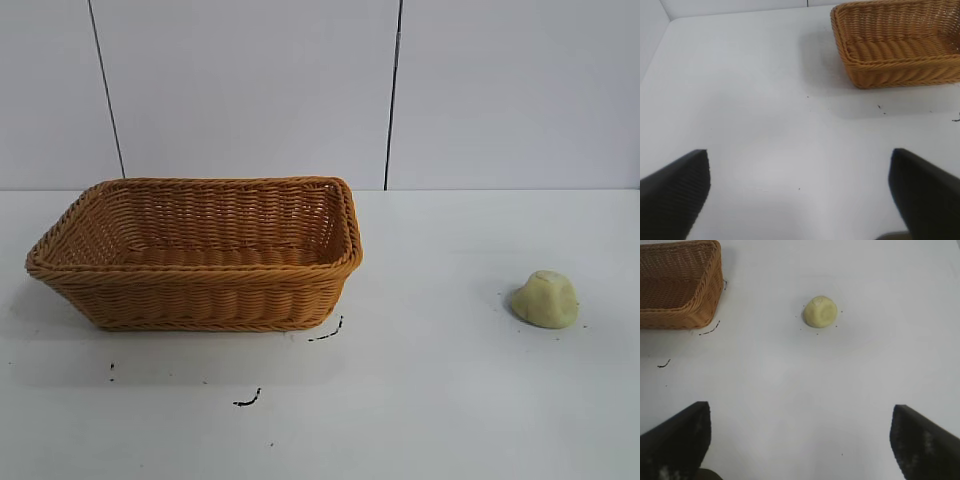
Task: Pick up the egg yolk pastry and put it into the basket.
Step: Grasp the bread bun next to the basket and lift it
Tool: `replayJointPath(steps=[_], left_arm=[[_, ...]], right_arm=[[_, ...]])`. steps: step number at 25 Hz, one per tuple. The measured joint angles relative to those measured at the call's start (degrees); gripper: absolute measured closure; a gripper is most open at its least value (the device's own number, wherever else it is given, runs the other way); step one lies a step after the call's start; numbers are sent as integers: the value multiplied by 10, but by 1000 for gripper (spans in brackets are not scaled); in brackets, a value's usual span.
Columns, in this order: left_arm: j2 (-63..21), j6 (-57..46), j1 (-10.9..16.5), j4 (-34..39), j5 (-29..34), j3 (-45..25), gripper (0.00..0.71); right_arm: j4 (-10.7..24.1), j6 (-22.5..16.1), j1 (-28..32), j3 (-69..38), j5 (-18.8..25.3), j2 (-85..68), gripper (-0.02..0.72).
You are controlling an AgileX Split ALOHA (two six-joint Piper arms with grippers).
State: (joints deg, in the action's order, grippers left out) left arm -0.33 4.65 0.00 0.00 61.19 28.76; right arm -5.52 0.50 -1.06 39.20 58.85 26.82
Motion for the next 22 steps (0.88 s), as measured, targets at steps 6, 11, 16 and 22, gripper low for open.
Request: replayJointPath(steps=[6, 11, 16, 22], left_arm=[[0, 0, 0, 0, 0, 0, 14], [0, 0, 0, 0, 0, 0, 14], [0, 0, 0, 0, 0, 0, 14], [0, 0, 0, 0, 0, 0, 14]], right_arm=[[-1, 0, 0, 103, 9, 193, 8], [-1, 0, 0, 193, 20, 347, 8], [-1, 0, 0, 269, 20, 484, 8], [-1, 0, 0, 341, 20, 639, 8]])
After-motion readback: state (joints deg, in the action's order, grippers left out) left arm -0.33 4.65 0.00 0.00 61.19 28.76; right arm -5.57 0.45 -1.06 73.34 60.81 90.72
